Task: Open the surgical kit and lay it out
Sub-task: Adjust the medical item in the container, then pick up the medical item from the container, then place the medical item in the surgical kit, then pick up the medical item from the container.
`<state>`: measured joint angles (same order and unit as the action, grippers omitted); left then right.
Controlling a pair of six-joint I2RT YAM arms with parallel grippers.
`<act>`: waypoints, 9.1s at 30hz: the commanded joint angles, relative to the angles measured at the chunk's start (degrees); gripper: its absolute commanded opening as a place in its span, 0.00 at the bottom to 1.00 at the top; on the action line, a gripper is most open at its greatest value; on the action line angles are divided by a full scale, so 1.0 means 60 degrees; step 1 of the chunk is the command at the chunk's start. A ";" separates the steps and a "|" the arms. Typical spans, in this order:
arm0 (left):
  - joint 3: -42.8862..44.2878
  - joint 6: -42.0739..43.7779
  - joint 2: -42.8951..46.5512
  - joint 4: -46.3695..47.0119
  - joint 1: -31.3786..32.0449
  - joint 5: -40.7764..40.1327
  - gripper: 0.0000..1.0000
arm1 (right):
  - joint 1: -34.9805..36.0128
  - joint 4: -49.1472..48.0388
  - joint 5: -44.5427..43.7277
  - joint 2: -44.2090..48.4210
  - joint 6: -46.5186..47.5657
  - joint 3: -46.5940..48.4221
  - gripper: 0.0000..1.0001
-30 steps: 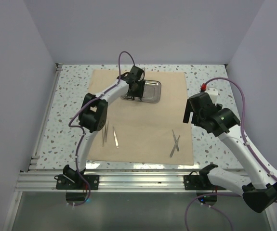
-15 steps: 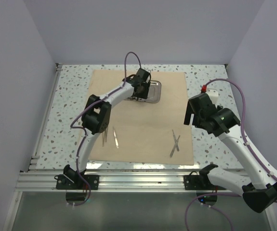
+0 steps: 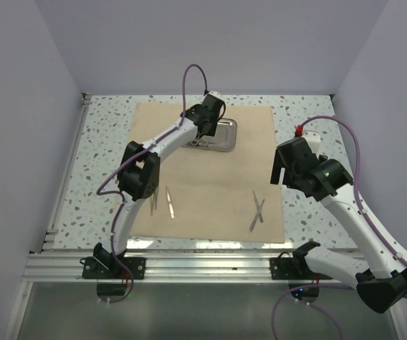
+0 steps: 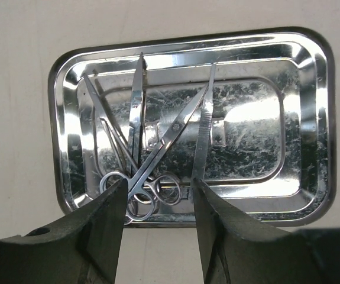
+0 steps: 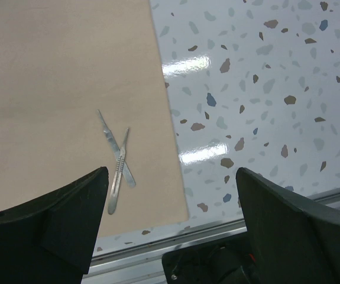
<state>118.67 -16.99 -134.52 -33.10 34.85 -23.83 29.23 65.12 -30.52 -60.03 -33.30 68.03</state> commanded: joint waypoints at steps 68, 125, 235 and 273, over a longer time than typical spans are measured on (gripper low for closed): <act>0.0378 -0.0888 -0.2321 -0.1323 -0.0345 0.2259 0.37 | -0.0023 -0.0160 -0.0259 -0.0029 0.0144 -0.0132 0.93; -0.3811 -0.4314 0.3376 -0.0547 0.2042 0.3474 0.00 | -0.0009 -0.0190 -0.0069 0.1201 0.0321 -0.0382 0.92; 0.1548 -0.0845 -0.1310 0.0420 -0.2367 0.3668 0.56 | -0.0009 0.0587 0.1088 0.1583 -0.1789 -0.1715 0.96; 0.2033 0.0210 -0.2908 -0.1163 -0.1794 0.1526 0.00 | 0.0006 0.0557 0.1249 0.1450 -0.1188 -0.1641 0.98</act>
<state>132.86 -17.89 -148.66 -34.20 25.61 -16.14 29.23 69.28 -22.96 -52.29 -40.88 57.60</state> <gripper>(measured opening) 0.031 0.976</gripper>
